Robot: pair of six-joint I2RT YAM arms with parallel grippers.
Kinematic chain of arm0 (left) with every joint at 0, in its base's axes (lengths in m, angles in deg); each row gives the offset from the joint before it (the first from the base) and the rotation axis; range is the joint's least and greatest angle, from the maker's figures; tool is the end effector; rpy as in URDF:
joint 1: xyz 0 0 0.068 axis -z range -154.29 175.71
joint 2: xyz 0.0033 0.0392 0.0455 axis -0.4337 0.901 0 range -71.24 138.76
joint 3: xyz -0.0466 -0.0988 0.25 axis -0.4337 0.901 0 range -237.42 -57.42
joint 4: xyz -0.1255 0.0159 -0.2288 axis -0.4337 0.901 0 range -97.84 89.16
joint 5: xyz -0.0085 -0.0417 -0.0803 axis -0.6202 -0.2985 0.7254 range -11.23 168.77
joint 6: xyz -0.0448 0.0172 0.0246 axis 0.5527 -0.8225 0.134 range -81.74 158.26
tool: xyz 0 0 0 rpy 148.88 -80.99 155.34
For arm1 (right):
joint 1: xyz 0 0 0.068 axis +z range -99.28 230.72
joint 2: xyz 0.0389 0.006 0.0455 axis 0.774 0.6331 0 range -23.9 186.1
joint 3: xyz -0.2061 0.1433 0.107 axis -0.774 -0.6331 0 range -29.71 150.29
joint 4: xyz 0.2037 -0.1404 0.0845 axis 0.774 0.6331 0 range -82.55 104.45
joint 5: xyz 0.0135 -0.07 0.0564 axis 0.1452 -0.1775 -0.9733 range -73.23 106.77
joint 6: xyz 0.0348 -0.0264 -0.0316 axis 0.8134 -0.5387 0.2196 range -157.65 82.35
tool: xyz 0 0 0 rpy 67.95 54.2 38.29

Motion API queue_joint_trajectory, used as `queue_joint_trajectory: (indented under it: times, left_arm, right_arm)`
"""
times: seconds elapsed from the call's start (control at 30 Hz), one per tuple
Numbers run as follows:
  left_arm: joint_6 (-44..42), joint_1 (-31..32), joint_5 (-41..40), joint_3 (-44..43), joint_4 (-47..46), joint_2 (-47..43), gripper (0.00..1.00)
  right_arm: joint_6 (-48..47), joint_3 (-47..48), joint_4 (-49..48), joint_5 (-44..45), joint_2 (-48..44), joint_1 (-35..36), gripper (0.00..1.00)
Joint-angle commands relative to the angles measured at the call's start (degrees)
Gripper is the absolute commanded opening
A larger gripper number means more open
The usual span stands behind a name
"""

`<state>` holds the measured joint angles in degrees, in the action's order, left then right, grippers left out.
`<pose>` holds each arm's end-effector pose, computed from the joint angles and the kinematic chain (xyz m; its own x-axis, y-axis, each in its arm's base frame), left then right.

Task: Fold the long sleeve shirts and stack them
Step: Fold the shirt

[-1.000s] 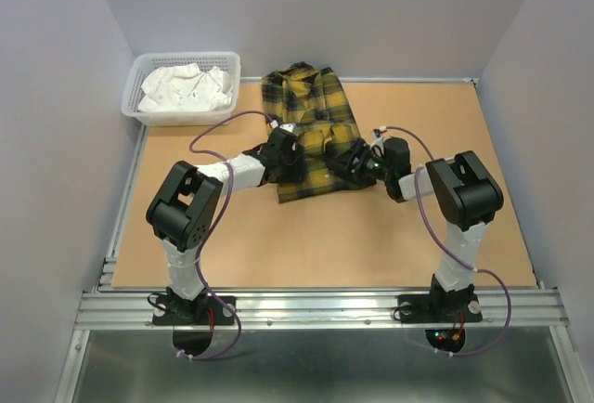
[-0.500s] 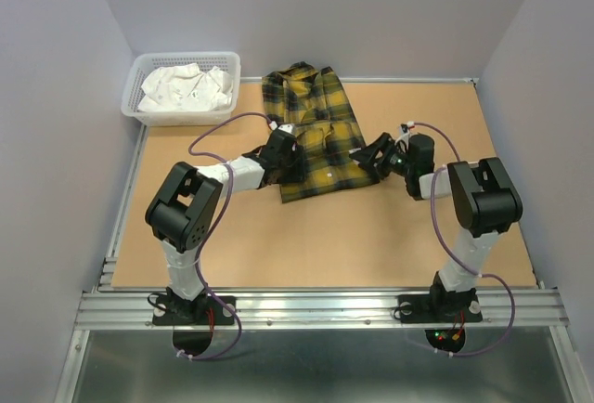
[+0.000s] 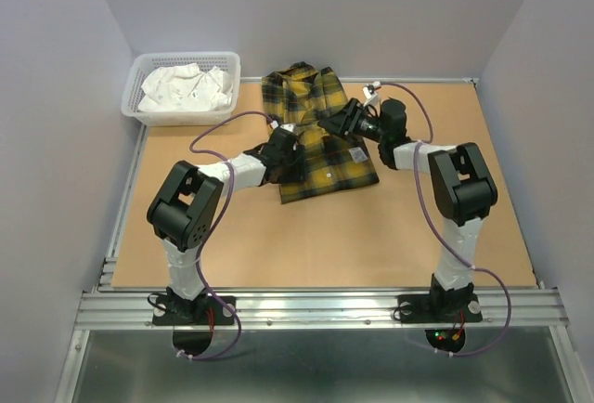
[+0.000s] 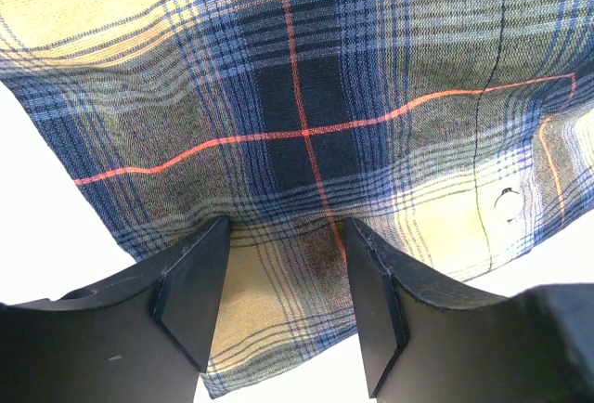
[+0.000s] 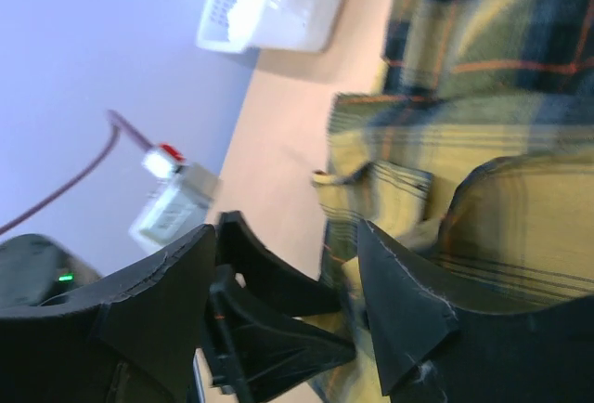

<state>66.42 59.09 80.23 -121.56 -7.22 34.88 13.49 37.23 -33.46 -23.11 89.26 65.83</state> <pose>0.3303 -0.2189 0.1737 -0.7653 -0.0607 -0.6408 0.2321 0.9026 -0.3626 0.4165 0.1361 0.2115 -0.6917 0.4322 -0.5785 -0.4426 0.3793 0.8126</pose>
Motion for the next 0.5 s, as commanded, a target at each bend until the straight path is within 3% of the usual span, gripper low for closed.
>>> queue_joint_trajectory:
  times: [0.0, 0.47]
  left_arm:
    - [-0.6, 0.2, -1.0, -1.0, 6.1, 2.1, 0.65]
    - [-0.4, 0.2, -2.7, 1.1, 5.9, 1.9, 0.65]
  right_arm:
    - [1.0, 3.6, 0.2, -1.0, 5.0, 0.4, 0.67]
    - [2.8, 13.9, 0.2, 3.8, 19.3, -1.9, 0.70]
